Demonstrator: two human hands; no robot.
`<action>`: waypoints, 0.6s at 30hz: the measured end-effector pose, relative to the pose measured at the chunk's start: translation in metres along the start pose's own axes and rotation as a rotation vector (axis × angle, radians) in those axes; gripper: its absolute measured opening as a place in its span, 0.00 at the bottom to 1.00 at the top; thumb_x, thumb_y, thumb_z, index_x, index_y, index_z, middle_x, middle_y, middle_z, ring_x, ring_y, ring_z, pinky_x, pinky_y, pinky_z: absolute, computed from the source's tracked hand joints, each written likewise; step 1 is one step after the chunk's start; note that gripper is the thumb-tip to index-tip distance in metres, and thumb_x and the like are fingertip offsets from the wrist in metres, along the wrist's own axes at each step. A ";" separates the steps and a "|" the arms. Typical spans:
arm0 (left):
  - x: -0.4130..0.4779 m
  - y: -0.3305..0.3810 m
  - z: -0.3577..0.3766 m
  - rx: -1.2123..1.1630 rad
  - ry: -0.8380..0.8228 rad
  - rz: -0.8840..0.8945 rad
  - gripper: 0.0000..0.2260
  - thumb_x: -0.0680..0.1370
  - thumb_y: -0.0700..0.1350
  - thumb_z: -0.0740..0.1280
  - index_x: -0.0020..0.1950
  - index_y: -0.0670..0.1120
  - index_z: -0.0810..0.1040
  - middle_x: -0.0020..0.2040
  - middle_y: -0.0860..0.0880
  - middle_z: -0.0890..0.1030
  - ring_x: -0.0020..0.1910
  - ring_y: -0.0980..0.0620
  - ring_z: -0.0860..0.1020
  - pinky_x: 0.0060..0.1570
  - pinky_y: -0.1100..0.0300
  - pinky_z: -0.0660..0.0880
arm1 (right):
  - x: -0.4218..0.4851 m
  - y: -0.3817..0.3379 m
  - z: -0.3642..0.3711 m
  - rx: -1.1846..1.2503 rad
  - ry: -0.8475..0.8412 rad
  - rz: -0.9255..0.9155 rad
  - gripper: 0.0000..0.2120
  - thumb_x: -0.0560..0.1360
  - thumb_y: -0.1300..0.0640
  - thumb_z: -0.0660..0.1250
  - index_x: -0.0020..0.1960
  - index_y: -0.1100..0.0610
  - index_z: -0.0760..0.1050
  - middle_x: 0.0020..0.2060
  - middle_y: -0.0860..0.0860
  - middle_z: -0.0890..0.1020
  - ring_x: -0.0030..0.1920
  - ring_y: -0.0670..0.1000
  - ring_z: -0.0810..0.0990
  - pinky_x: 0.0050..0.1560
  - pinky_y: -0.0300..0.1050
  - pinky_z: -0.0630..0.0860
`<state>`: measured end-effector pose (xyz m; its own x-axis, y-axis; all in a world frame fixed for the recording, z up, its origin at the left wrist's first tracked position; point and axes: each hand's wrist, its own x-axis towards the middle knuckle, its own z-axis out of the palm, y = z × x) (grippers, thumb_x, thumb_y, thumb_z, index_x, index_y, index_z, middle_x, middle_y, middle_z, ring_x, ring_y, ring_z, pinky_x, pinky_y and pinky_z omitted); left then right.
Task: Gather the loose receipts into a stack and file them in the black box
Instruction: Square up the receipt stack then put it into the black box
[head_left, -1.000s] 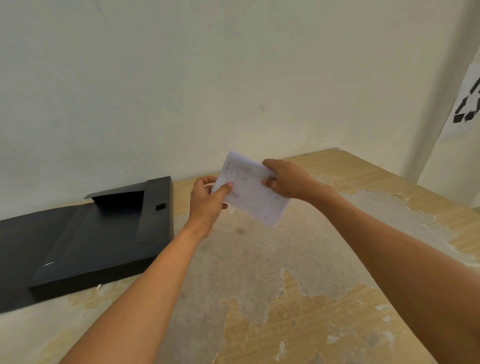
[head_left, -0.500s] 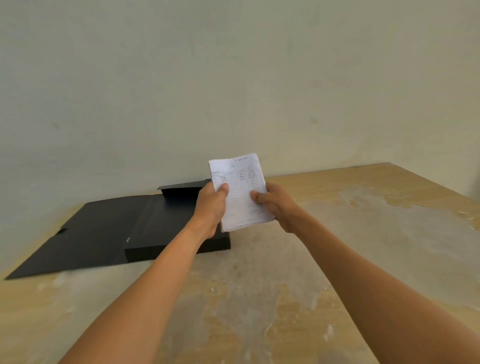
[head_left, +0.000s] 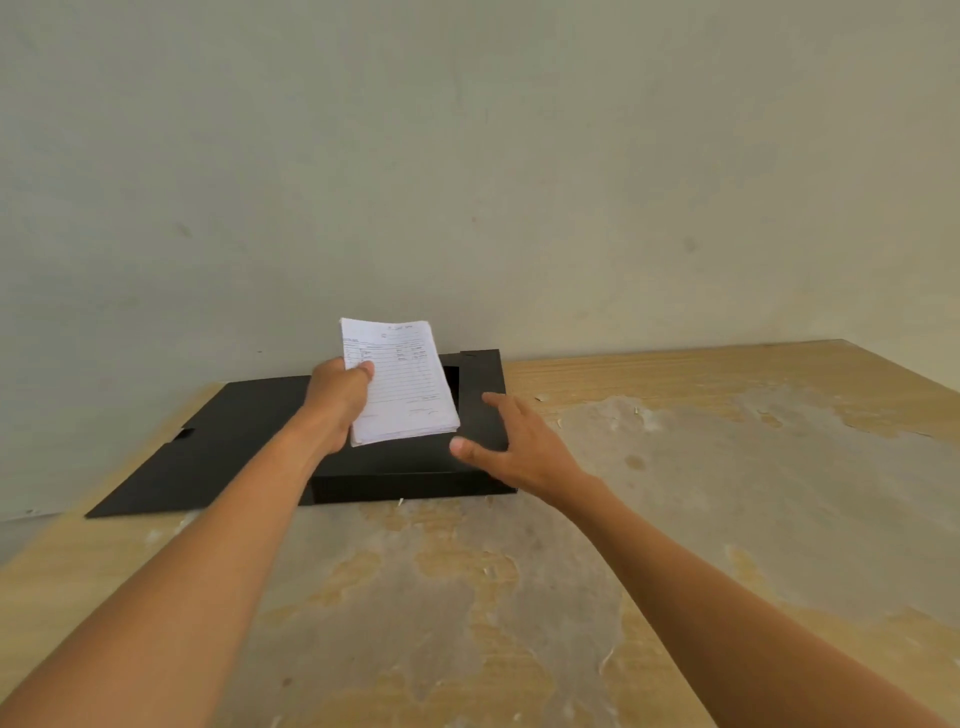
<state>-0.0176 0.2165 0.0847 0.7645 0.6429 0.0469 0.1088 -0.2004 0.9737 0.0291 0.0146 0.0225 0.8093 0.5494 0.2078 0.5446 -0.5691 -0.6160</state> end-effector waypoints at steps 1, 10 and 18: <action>0.006 -0.002 -0.005 0.008 0.005 -0.012 0.14 0.82 0.42 0.58 0.66 0.42 0.74 0.63 0.44 0.78 0.52 0.47 0.77 0.47 0.55 0.74 | 0.001 0.002 0.005 -0.122 -0.028 -0.020 0.45 0.68 0.28 0.60 0.76 0.50 0.53 0.77 0.52 0.55 0.76 0.55 0.56 0.72 0.59 0.61; 0.058 -0.021 -0.016 0.107 -0.063 -0.159 0.14 0.82 0.42 0.59 0.65 0.39 0.74 0.64 0.41 0.78 0.56 0.43 0.77 0.50 0.53 0.73 | 0.010 0.019 0.031 -0.419 -0.145 -0.040 0.35 0.76 0.34 0.49 0.77 0.52 0.51 0.78 0.52 0.49 0.78 0.52 0.43 0.76 0.57 0.46; 0.088 -0.036 0.008 0.163 -0.185 -0.274 0.14 0.82 0.39 0.58 0.67 0.38 0.72 0.65 0.40 0.77 0.61 0.41 0.77 0.57 0.49 0.74 | 0.010 0.024 0.036 -0.334 -0.120 -0.042 0.35 0.76 0.34 0.50 0.77 0.52 0.52 0.78 0.51 0.49 0.78 0.51 0.41 0.75 0.54 0.51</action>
<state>0.0503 0.2743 0.0524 0.7936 0.5472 -0.2661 0.4138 -0.1646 0.8954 0.0421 0.0287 -0.0174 0.7638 0.6333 0.1246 0.6348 -0.7024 -0.3219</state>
